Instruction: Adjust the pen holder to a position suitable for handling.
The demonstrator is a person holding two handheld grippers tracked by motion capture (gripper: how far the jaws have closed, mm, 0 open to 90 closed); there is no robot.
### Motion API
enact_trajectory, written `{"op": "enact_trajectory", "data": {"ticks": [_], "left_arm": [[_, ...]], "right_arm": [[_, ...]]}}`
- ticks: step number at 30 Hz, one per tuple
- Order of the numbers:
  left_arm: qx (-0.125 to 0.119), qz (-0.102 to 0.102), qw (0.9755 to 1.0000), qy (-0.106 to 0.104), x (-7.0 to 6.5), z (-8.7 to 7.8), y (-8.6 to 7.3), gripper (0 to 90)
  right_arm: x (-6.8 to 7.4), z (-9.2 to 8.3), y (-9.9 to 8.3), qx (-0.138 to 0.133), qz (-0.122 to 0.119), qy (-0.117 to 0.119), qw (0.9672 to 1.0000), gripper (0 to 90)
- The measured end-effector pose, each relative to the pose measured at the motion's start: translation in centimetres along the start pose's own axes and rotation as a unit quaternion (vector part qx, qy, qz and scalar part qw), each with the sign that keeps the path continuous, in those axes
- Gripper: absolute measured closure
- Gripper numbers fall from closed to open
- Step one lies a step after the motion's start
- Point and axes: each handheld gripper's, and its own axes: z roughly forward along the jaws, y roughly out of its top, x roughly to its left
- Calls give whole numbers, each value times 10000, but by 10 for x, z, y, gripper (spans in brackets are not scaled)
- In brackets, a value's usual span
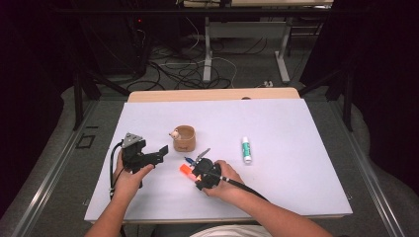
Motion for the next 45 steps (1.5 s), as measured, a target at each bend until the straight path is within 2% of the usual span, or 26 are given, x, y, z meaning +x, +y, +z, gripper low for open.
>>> {"op": "enact_trajectory", "data": {"ticks": [2, 7, 11, 12, 18, 19, 20, 21, 25, 27, 29, 32, 33, 34, 35, 36, 38, 41, 42, 45], "left_arm": [[2, -1, 10000, 4, 0, 0, 0, 48], [-13, -7, 10000, 4, 1, 0, 0, 49], [-10, -1, 10000, 19, 1, -1, 0, 52], [-13, 3, 10000, 18, 1, -1, 1, 53], [-96, 25, 9999, 33, 0, -2, 1, 63], [-97, 24, 9999, 28, 1, -2, 1, 68], [-74, 21, 10000, 3, 1, -3, 2, 73], [-120, 7, 9999, 0, 1, -4, 2, 80], [-154, 7, 9999, -56, 1, -5, 3, 102], [-177, 8, 9998, -73, 0, -6, 4, 109], [-178, -19, 9998, -99, -1, -6, 4, 110], [-192, -49, 9997, -167, -3, -7, 5, 124], [-189, -47, 9996, -187, -4, -7, 5, 144], [-187, -26, 9996, -197, -5, -8, 6, 144], [-207, -23, 9996, -212, -6, -8, 6, 157], [-223, -34, 9995, -237, -7, -8, 7, 157], [-233, -50, 9993, -283, -9, -9, 8, 163], [-225, -84, 9990, -370, -13, -10, 9, 174], [-223, -69, 9990, -392, -14, -11, 10, 195], [-274, -84, 9983, -507, -18, -11, 11, 209]], "right_arm": [[0, 0, -1, -19, 73, 5, 10000, 662], [-1, -1, -3, -164, 66, 111, 9998, 662], [1, -7, -4, -303, 220, 197, 9991, 663], [0, -9, -4, -421, 127, 211, 9988, 662], [0, -16, -4, -705, 56, 200, 9973, 663], [1, -17, -5, -720, 177, 211, 9970, 663], [-1, -18, -5, -805, 92, 208, 9965, 662], [-1, -20, -6, -842, 108, 205, 9962, 662], [-2, -25, -8, -1093, 130, 119, 9938, 663], [-3, -29, -9, -1314, 43, 59, 9913, 663], [-4, -30, -10, -1380, 12, 33, 9904, 662], [-6, -34, -11, -1574, -18, -57, 9875, 663], [-7, -36, -12, -1685, 1, -117, 9856, 662], [-7, -36, -12, -1685, 1, -117, 9856, 662], [-9, -38, -13, -1802, -7, -168, 9835, 663], [-9, -38, -13, -1802, -7, -168, 9835, 663], [-11, -40, -14, -1998, 18, -246, 9795, 662], [-13, -43, -15, -2039, 17, -309, 9785, 663], [-14, -43, -15, -2153, -21, -396, 9757, 662], [-15, -45, -16, -2188, -19, -440, 9748, 662]]}}
